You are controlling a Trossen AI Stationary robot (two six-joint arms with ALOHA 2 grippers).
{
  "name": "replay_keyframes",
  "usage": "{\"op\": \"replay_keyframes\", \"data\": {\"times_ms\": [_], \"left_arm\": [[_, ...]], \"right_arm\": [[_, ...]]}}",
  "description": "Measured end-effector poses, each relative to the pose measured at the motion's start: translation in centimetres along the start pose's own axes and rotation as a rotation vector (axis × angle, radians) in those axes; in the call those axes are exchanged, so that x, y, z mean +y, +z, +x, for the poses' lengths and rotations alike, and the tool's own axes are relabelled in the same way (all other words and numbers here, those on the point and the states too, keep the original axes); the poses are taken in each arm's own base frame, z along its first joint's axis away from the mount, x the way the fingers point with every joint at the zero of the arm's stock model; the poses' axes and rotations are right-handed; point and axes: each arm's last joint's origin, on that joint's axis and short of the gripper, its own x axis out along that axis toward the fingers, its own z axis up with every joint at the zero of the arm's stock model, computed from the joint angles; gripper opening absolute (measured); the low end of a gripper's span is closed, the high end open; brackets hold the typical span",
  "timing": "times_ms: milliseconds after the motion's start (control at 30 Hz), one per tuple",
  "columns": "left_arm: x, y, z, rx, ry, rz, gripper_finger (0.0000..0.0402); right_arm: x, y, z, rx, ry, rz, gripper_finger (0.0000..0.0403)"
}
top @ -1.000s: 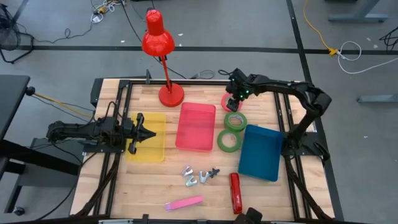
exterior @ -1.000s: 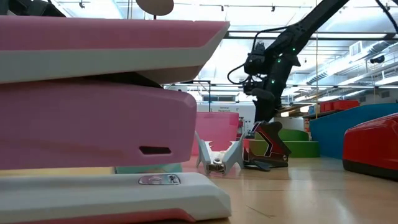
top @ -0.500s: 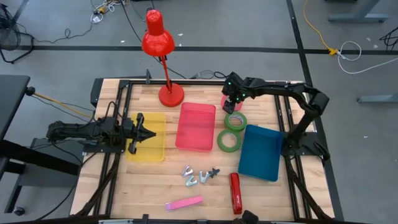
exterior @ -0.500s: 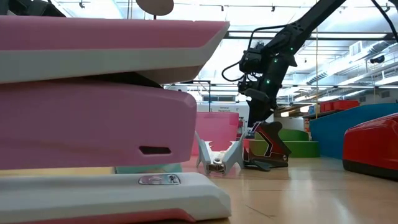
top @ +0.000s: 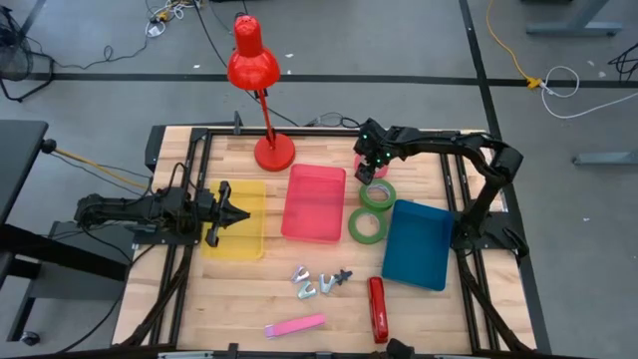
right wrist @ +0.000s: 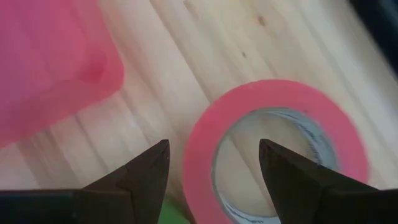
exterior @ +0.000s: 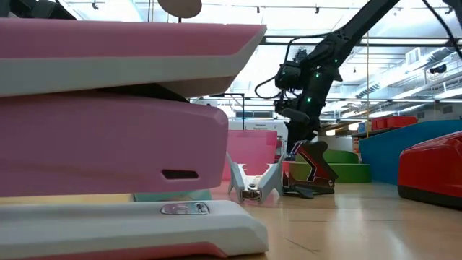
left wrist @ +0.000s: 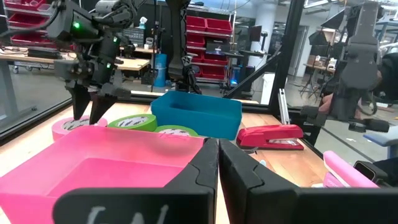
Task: Pick and place Stapler, Stapler remover, tape
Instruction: Put the pink tape into the blue bin
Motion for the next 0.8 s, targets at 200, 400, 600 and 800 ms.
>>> {"op": "replay_keyframes", "data": {"times_ms": [200, 400, 600, 800], "left_arm": [[0.0, 0.0, 0.0, 0.000, 0.000, 0.000, 0.0018], [0.0, 0.0, 0.0, 0.000, 0.000, 0.000, 0.0018], [0.0, 0.0, 0.0, 0.000, 0.000, 0.000, 0.0018], [0.0, 0.0, 0.0, 0.001, 0.000, 0.000, 0.0018]], "right_arm": [[-0.1, -0.4, 1.9, 0.052, 0.001, 0.006, 0.0247], [-0.1, -0.5, 2.7, 0.063, 0.010, 0.008, 0.0247], [-0.1, -0.7, 3.3, 0.082, 0.012, 0.001, 0.0224], [-0.1, -0.6, 3.3, 0.079, 0.014, 0.004, 0.0163]]}}
